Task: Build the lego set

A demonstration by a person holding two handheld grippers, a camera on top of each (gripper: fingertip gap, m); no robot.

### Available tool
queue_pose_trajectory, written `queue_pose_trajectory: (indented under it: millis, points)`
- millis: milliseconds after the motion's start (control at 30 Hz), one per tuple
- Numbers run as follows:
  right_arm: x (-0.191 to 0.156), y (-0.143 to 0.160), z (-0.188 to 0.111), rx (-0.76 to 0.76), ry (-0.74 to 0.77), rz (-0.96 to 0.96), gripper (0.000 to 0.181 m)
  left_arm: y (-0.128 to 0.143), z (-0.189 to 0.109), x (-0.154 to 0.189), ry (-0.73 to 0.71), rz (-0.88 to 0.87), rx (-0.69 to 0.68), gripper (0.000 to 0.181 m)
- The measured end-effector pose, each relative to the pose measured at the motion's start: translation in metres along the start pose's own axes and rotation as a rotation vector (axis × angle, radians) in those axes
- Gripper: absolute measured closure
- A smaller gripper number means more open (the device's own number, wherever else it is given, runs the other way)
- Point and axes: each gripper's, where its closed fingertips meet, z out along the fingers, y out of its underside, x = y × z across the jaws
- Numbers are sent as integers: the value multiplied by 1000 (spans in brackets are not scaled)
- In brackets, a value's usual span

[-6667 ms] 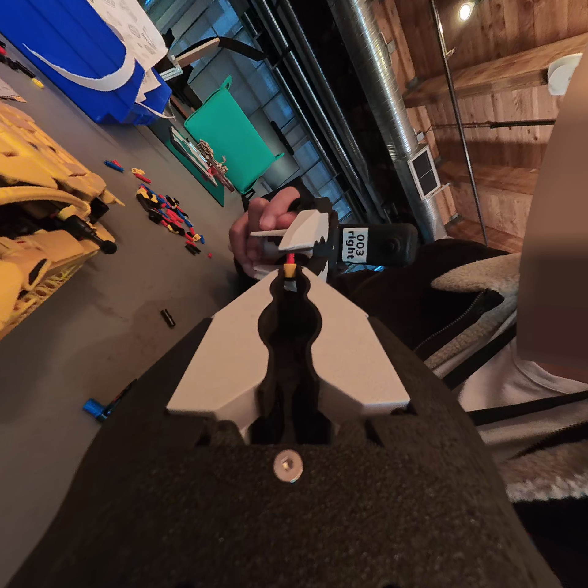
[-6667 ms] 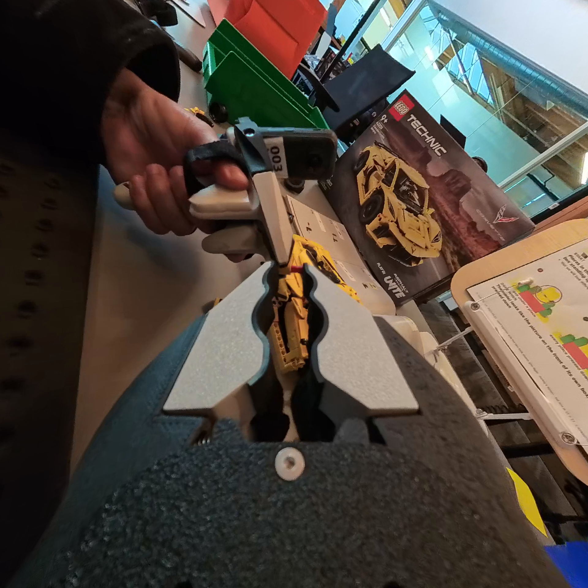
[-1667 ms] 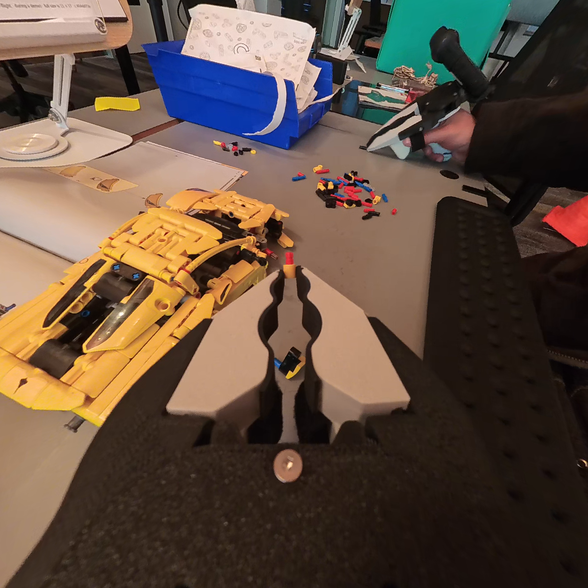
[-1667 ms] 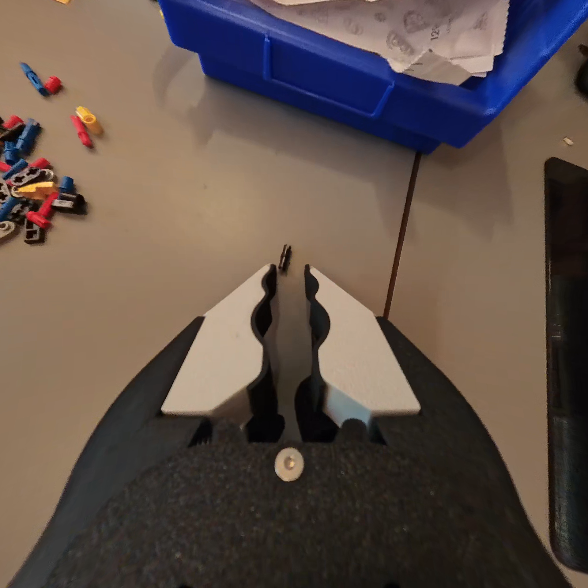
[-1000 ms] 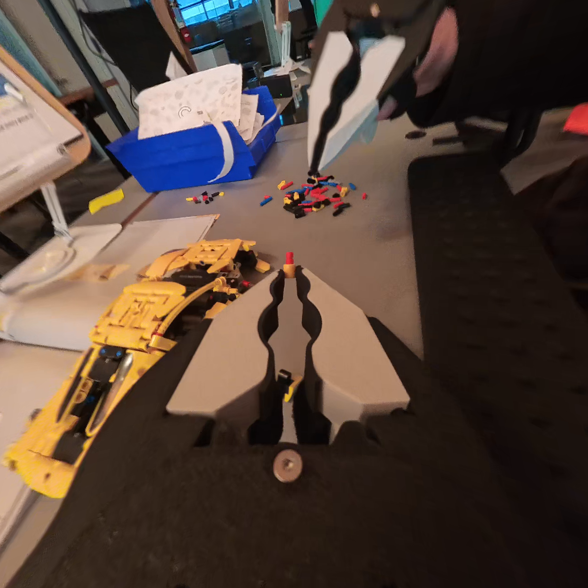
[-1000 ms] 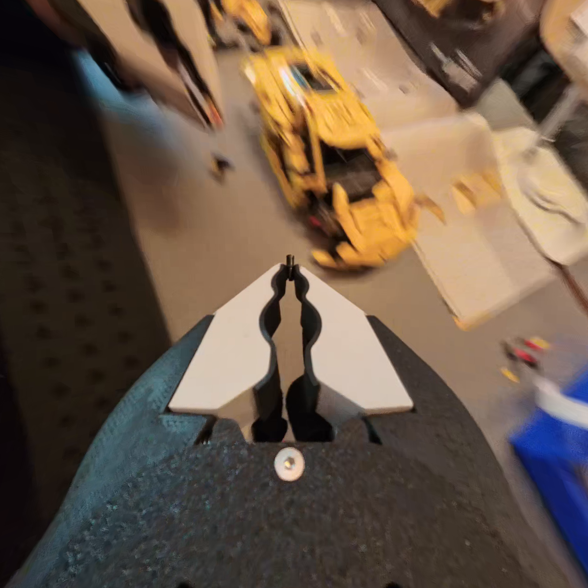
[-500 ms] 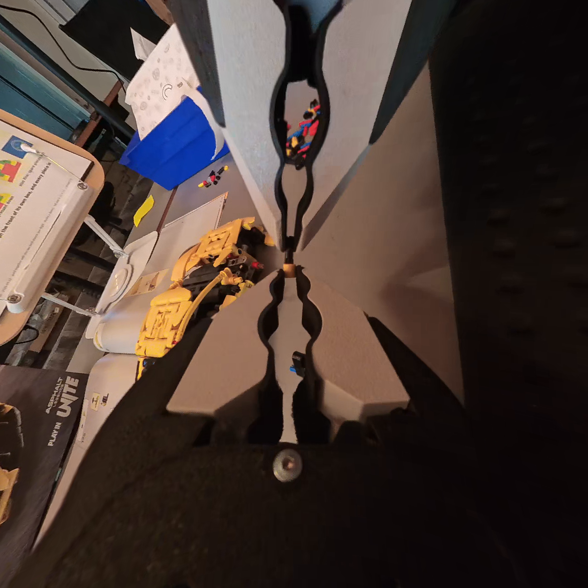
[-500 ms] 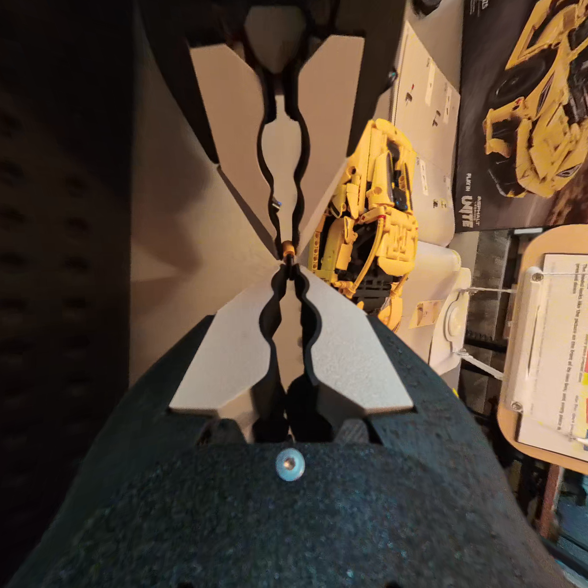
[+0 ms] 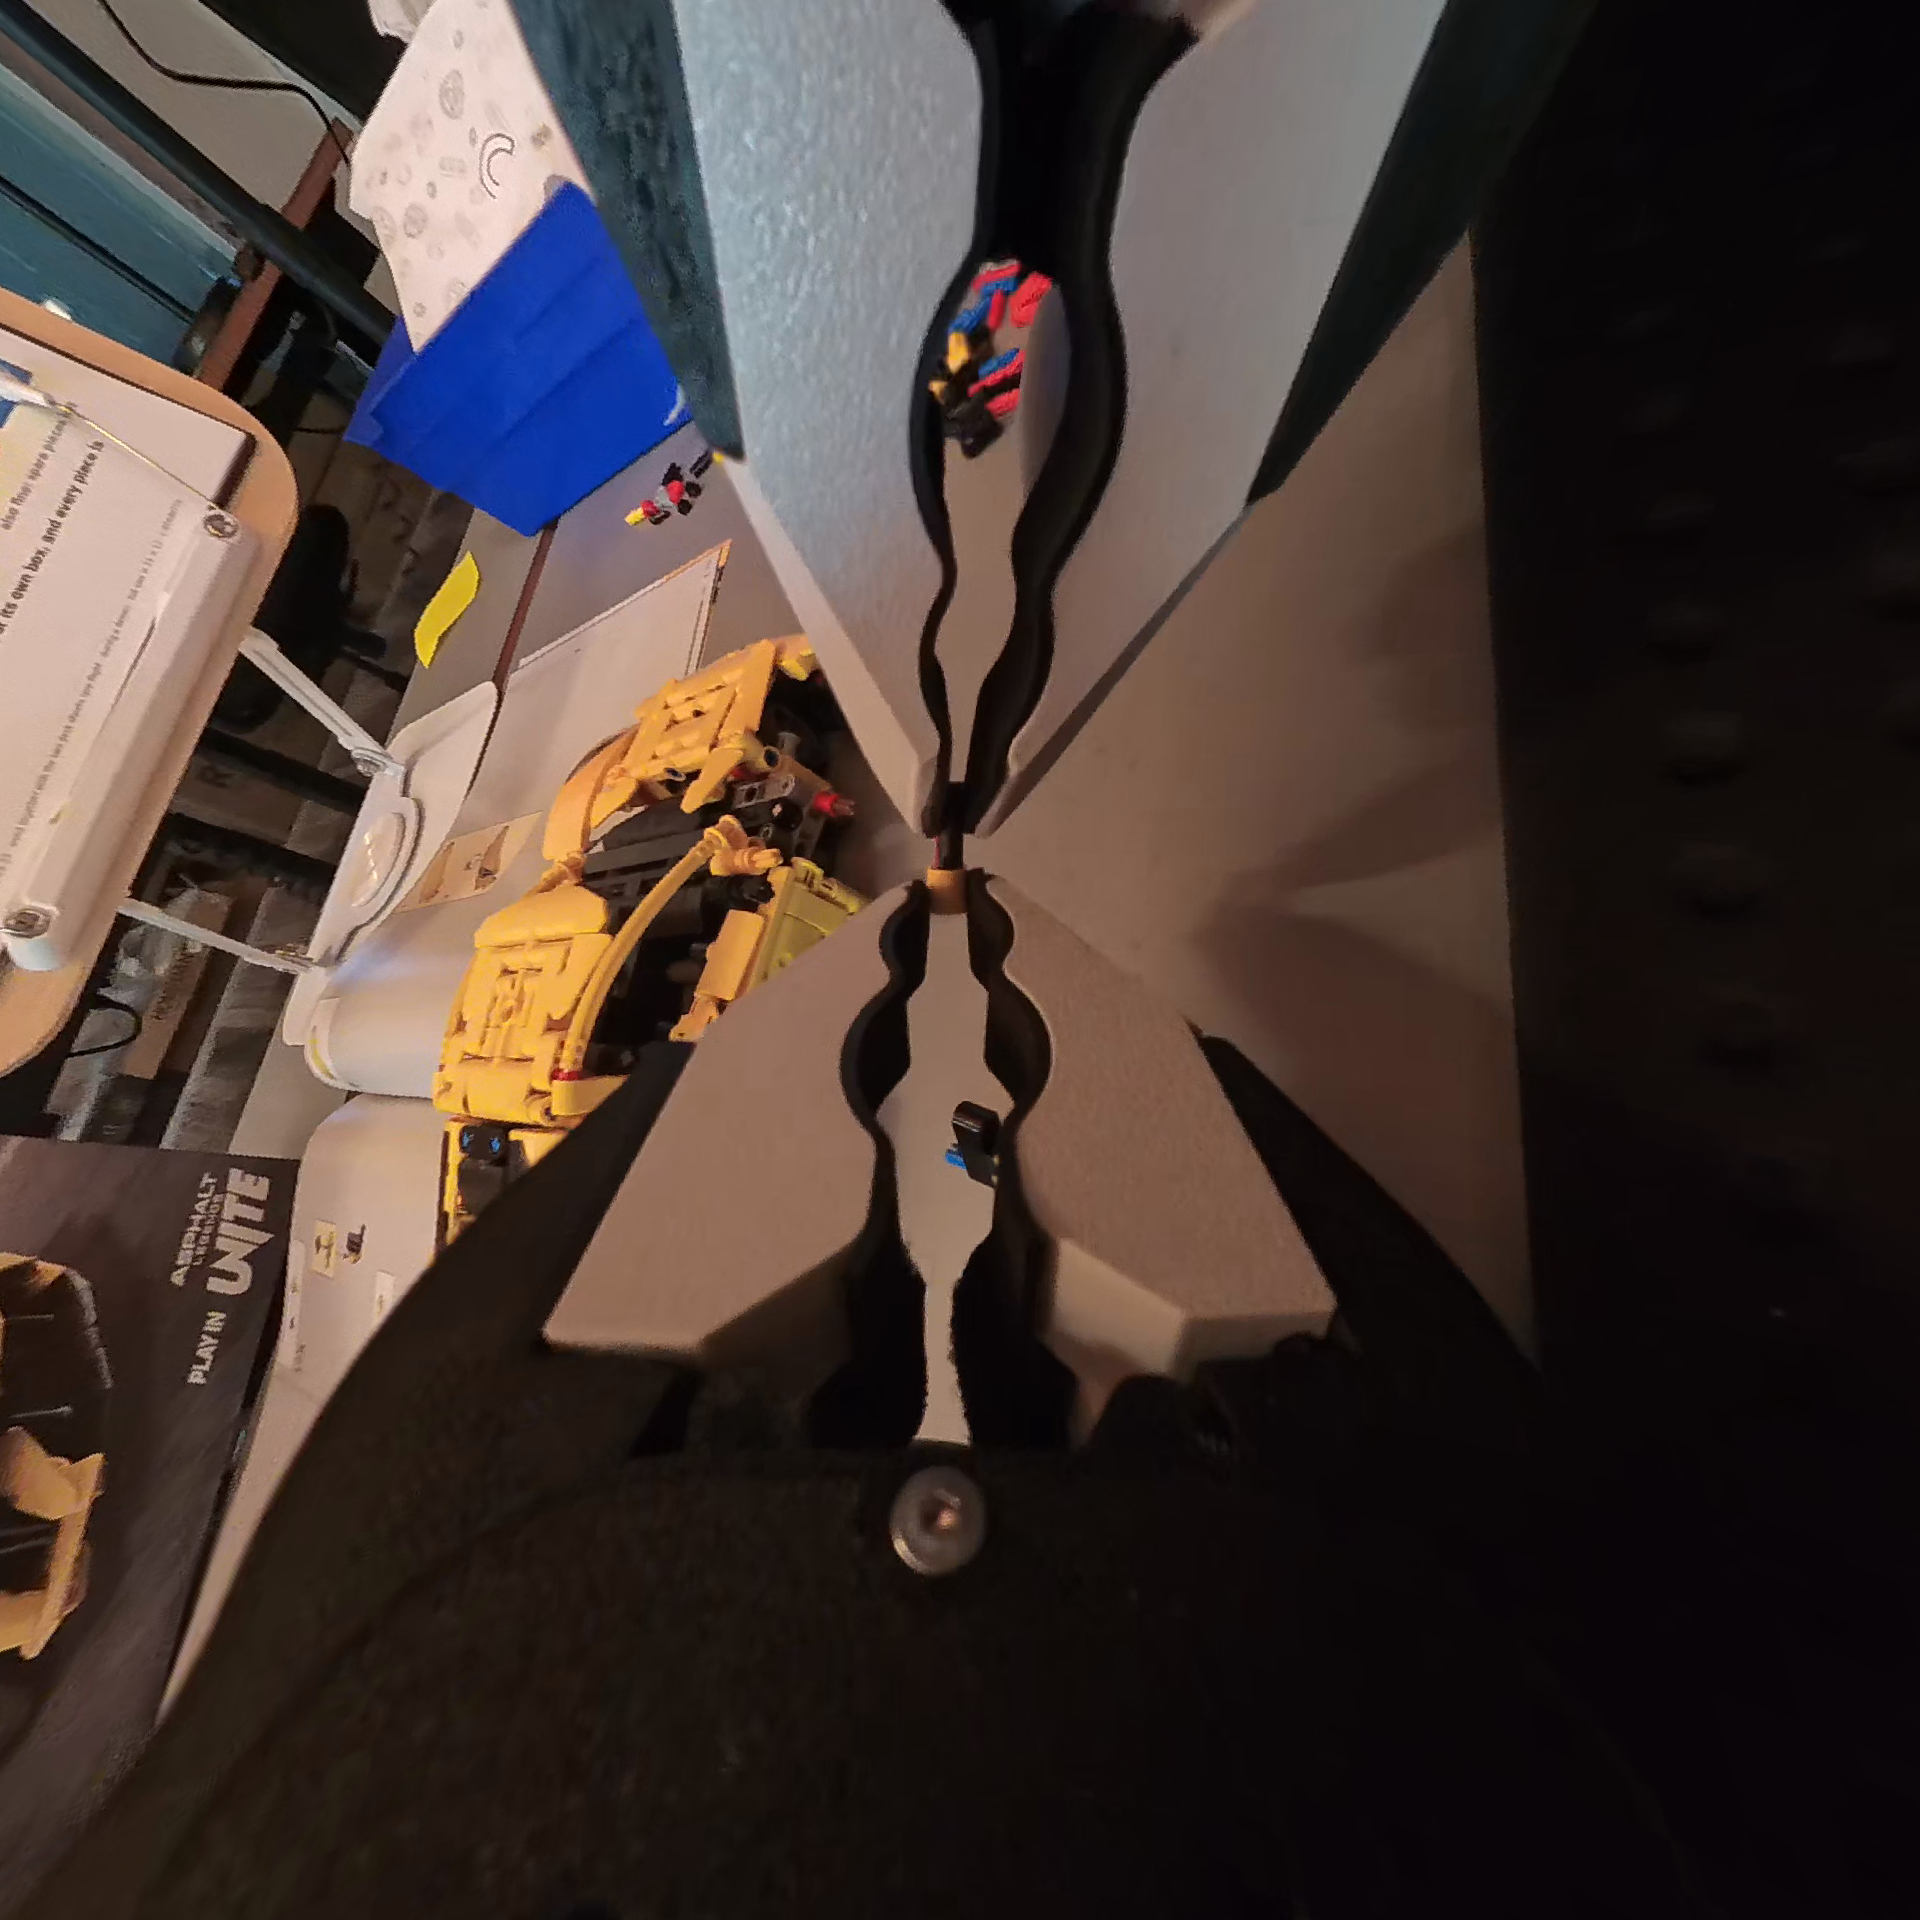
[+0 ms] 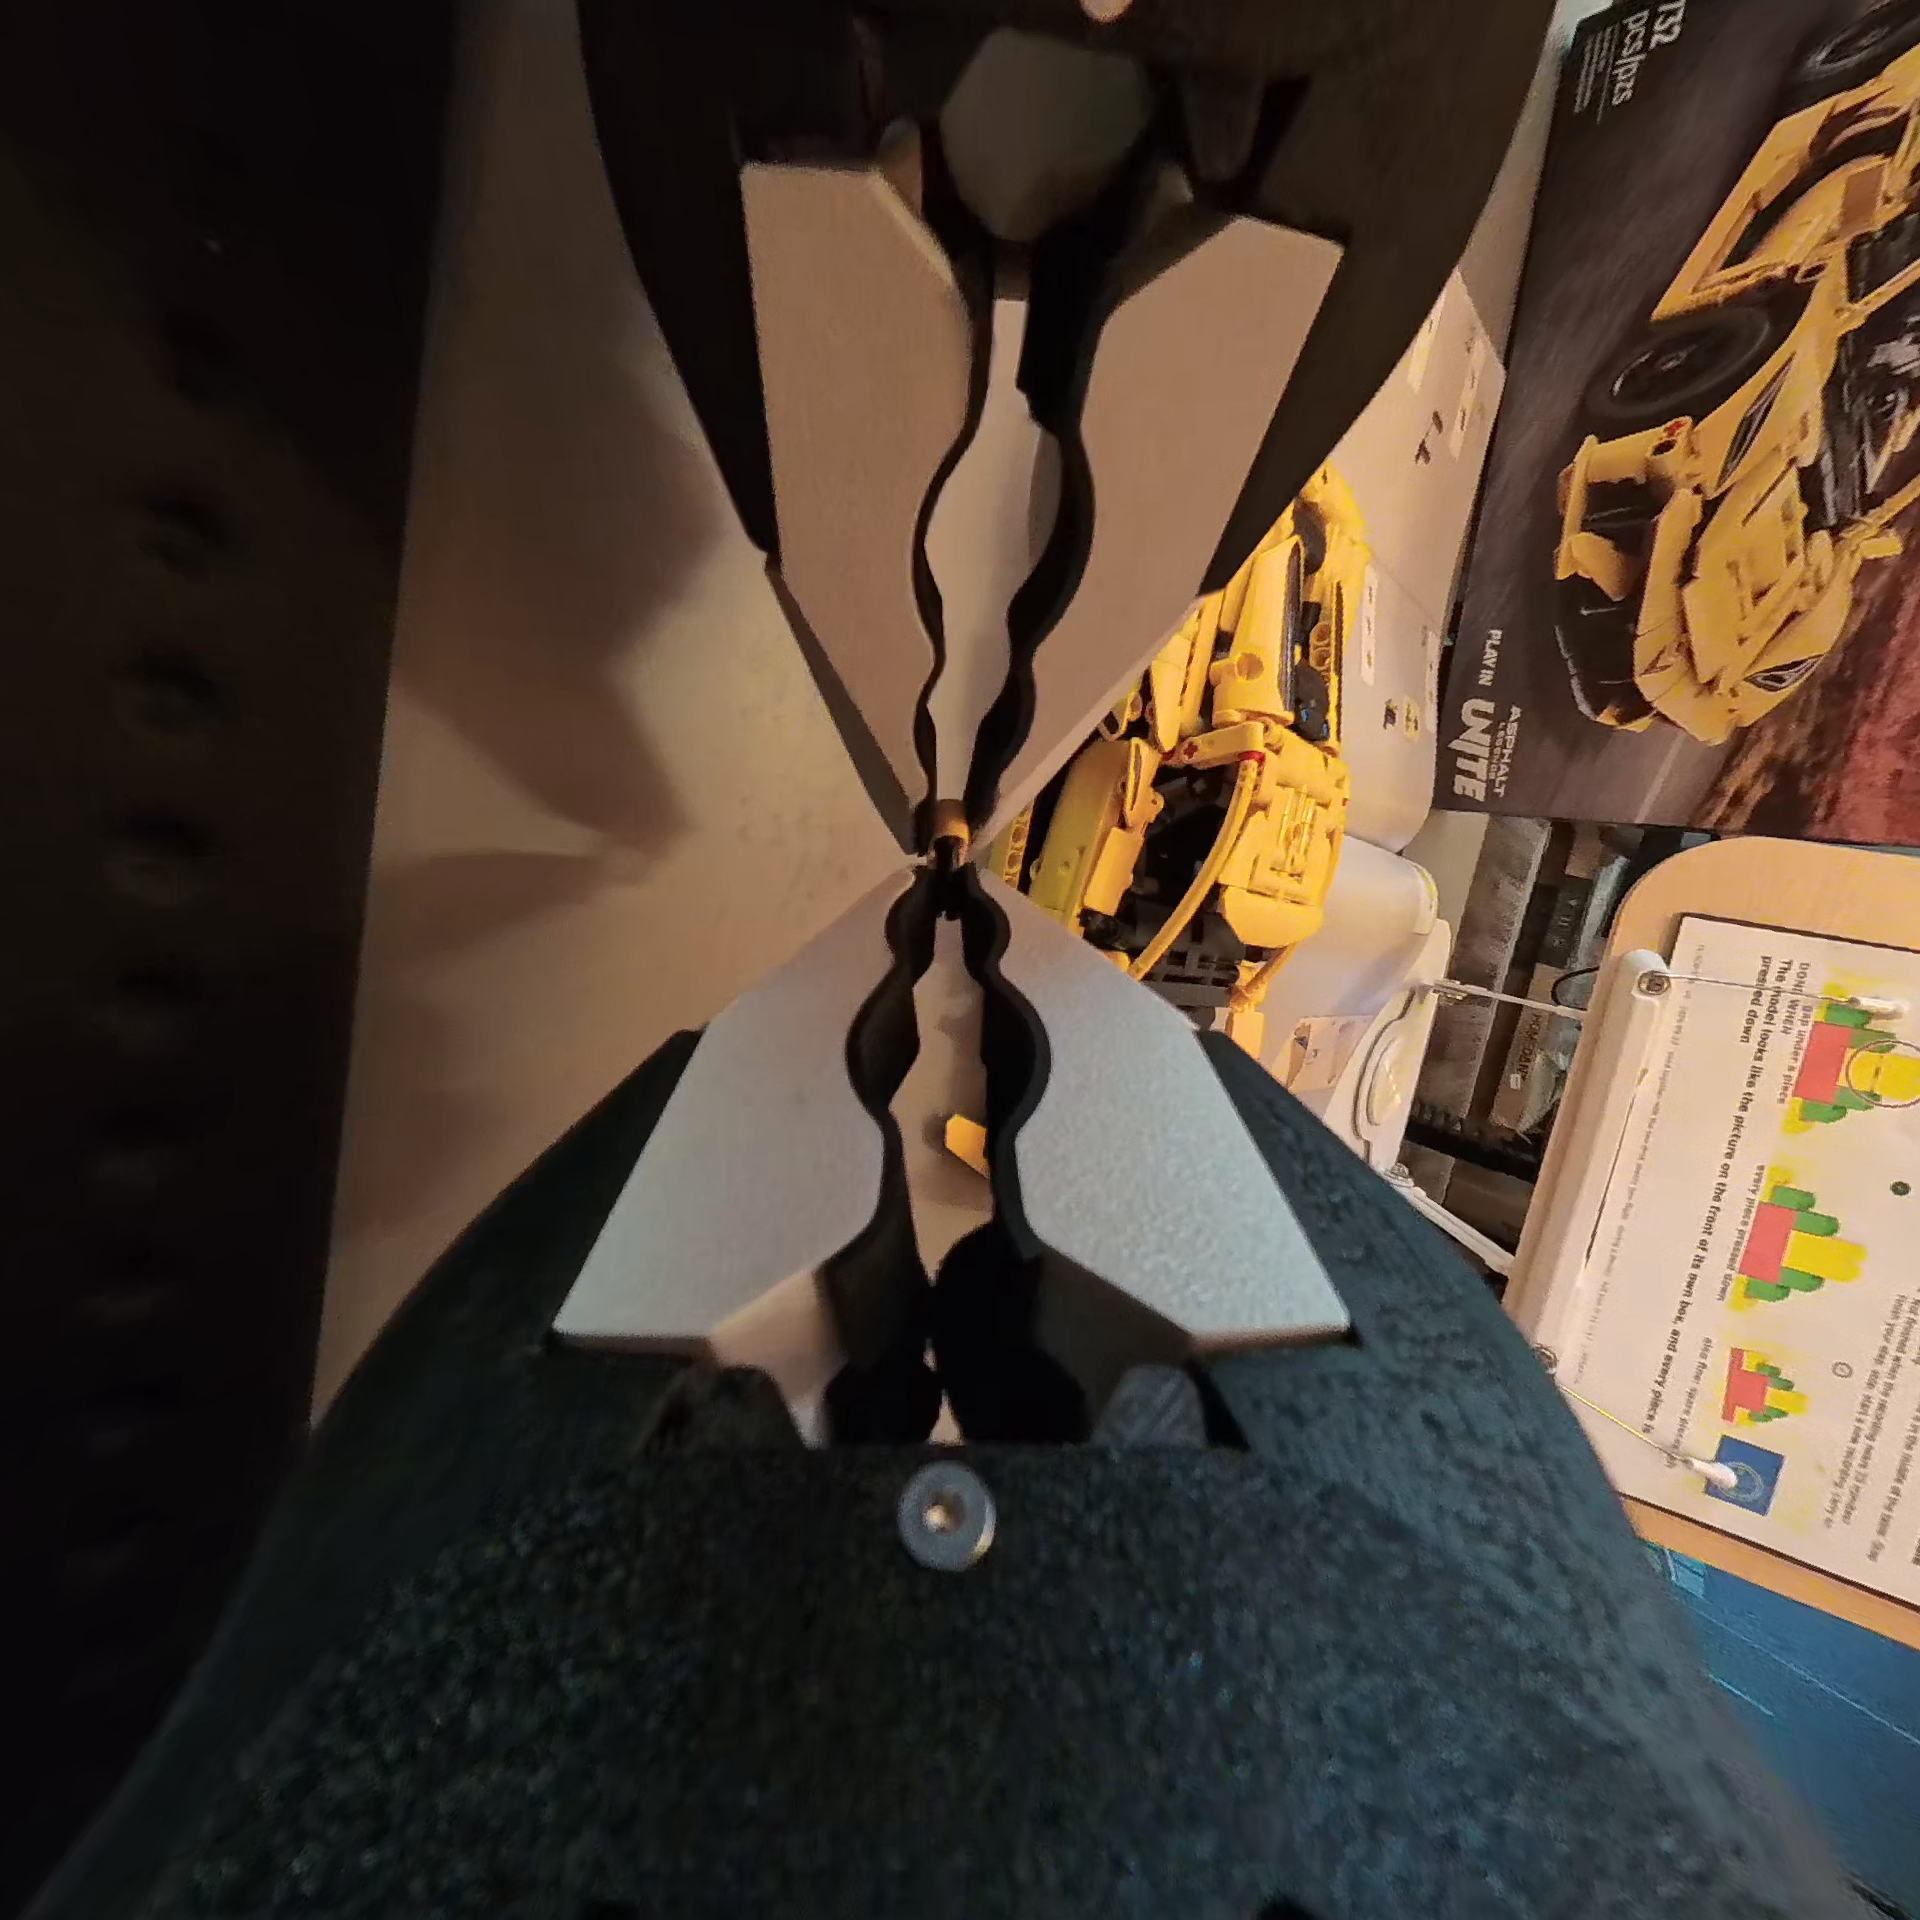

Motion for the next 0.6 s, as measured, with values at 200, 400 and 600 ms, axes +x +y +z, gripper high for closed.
queue_pose_trajectory:
  millis: [200, 400, 600]
  points:
    - [-7, 0, 4, -40, 16, -64, 179, 4, 3, 7, 15, 32, -48, 175]
    - [-11, 0, 8, -101, 47, -142, 178, 7, 5, 11, 22, 48, -82, 176]
    - [-7, 1, 7, -7, -47, 121, 178, 2, 3, 7, -16, 74, -72, 176]
